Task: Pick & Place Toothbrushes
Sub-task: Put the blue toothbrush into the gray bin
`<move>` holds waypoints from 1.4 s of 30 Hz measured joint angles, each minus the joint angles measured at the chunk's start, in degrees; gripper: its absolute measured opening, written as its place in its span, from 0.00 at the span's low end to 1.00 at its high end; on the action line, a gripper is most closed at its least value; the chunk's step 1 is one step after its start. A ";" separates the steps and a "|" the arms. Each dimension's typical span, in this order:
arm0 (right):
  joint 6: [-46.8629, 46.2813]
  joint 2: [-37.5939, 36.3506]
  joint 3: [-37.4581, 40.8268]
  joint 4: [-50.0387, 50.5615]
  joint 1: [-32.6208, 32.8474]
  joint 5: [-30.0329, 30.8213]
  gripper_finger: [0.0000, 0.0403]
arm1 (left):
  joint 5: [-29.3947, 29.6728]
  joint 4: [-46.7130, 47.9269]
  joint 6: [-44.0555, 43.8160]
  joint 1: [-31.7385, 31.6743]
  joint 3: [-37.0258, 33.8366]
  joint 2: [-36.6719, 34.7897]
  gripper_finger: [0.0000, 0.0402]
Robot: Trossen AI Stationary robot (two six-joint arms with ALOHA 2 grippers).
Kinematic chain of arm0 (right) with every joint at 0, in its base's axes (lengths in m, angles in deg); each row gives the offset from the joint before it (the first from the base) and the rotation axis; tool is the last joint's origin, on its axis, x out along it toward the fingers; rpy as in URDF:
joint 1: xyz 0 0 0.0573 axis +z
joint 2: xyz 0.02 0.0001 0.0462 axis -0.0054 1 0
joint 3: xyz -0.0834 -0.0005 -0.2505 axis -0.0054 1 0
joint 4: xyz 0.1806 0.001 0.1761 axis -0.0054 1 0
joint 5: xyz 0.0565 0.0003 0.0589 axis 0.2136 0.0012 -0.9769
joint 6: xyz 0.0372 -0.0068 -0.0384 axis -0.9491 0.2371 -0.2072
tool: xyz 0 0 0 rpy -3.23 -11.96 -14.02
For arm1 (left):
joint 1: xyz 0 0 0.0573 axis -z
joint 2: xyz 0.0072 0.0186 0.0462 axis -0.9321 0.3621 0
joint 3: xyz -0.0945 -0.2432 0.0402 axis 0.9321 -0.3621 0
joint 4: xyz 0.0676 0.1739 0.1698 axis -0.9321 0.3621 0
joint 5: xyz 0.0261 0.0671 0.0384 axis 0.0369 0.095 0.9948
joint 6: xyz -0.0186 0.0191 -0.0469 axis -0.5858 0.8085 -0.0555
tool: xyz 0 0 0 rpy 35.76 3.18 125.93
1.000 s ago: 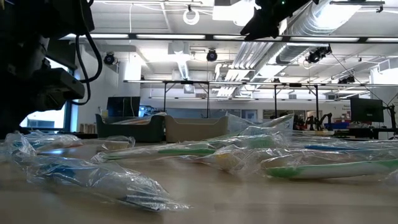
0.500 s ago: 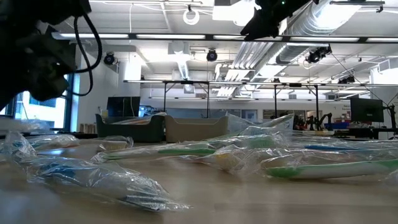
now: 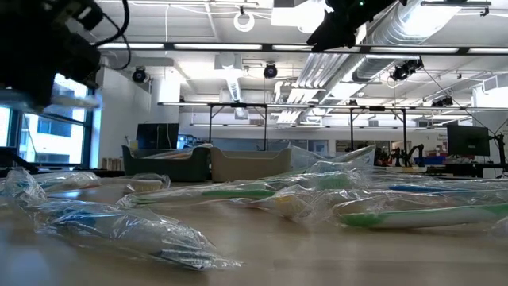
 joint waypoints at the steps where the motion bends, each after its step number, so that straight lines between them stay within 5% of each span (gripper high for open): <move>1: -0.06 0.00 0.00 -0.04 0.00 -0.02 0.61 | 1.85 -0.09 1.07 0.00 0.00 -1.18 0.04; 14: -3.36 0.00 0.00 -0.41 0.00 -0.17 0.61 | 27.88 -3.14 14.14 0.00 0.02 -10.47 0.04; 30: -7.87 0.00 0.00 -3.38 0.01 -0.17 0.61 | 45.50 -3.91 17.73 -0.02 0.02 -10.32 0.04; 36: -8.25 0.00 0.00 -4.49 0.00 0.00 0.61 | 58.18 -5.82 21.33 -0.04 0.02 -10.36 0.04; 42: -8.37 0.00 0.00 -9.93 0.00 0.02 0.61 | 57.07 -5.60 30.52 -0.04 0.07 -13.24 0.04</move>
